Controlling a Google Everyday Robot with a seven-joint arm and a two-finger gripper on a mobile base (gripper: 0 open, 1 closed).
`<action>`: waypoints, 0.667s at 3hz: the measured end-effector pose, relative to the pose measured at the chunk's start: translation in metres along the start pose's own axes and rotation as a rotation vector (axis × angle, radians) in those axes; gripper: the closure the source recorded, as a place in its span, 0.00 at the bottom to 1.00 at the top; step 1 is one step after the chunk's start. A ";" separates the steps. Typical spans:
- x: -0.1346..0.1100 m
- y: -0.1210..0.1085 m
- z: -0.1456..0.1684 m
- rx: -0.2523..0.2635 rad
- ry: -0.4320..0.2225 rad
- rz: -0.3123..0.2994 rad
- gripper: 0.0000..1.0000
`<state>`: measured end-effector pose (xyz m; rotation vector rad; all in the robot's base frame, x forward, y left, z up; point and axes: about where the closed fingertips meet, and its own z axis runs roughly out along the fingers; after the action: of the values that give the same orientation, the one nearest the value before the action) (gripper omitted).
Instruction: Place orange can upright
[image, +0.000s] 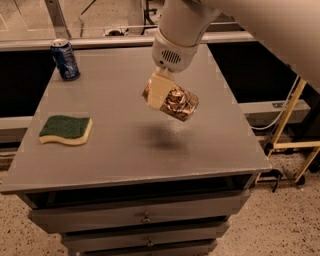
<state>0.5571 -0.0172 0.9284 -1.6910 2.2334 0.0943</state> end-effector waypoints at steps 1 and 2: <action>-0.013 -0.016 -0.009 0.025 -0.214 -0.044 1.00; -0.028 -0.040 -0.035 0.073 -0.462 -0.083 1.00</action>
Offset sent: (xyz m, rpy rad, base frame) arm 0.0542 -0.0049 0.1033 0.6936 -0.3915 0.2066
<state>0.5934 -0.0114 0.9755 -1.5337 1.8028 0.3410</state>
